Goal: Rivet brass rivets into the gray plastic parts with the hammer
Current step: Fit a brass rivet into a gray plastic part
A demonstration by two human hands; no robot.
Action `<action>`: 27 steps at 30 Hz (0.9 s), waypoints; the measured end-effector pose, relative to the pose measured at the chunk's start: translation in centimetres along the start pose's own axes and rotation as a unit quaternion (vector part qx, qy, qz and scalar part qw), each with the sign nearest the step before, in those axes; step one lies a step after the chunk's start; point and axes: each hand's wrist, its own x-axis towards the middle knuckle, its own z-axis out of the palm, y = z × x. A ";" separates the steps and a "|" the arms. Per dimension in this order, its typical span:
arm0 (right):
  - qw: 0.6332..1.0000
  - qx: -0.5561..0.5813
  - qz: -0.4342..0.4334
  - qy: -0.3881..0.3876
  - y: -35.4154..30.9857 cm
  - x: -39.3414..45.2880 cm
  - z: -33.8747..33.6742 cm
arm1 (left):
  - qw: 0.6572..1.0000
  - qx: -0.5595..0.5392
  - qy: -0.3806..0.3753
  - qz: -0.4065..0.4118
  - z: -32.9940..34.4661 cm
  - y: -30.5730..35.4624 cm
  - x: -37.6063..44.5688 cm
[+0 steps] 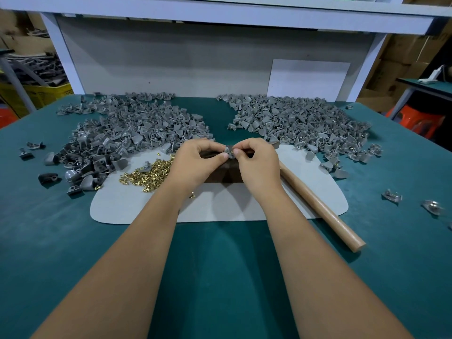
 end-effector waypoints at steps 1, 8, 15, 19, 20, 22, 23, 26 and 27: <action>1.000 0.000 -0.001 -0.001 0.0 0.0 0.0 | 1.000 0.000 0.002 -0.004 0.0 0.0 0.0; 0.994 -0.085 -0.062 -0.010 -0.5 0.0 0.2 | 1.000 0.006 -0.001 -0.008 0.0 -0.1 0.0; 0.980 -0.171 -0.097 -0.025 -0.6 0.1 0.0 | 1.000 0.020 -0.003 -0.006 0.0 -0.6 0.3; 0.946 -0.286 -0.146 -0.043 -1.1 0.4 -0.1 | 1.000 0.011 0.002 -0.012 0.2 -0.7 0.4; 0.935 -0.315 -0.155 -0.048 -1.3 0.6 -0.1 | 1.000 0.007 0.003 -0.019 0.2 -0.7 0.4; 0.922 -0.347 -0.159 -0.059 -1.8 0.8 -0.2 | 1.000 -0.002 0.000 -0.027 0.3 -0.7 0.4; 0.919 -0.355 -0.158 -0.066 -2.1 0.9 -0.2 | 1.000 -0.007 -0.001 -0.027 0.2 -0.7 0.4; 0.916 -0.365 -0.147 -0.085 -3.0 1.0 -0.4 | 1.000 -0.016 -0.004 -0.025 0.2 -0.6 0.3; 0.916 -0.366 -0.137 -0.090 -3.3 1.0 -0.4 | 0.999 -0.021 -0.006 -0.027 0.2 -0.5 0.3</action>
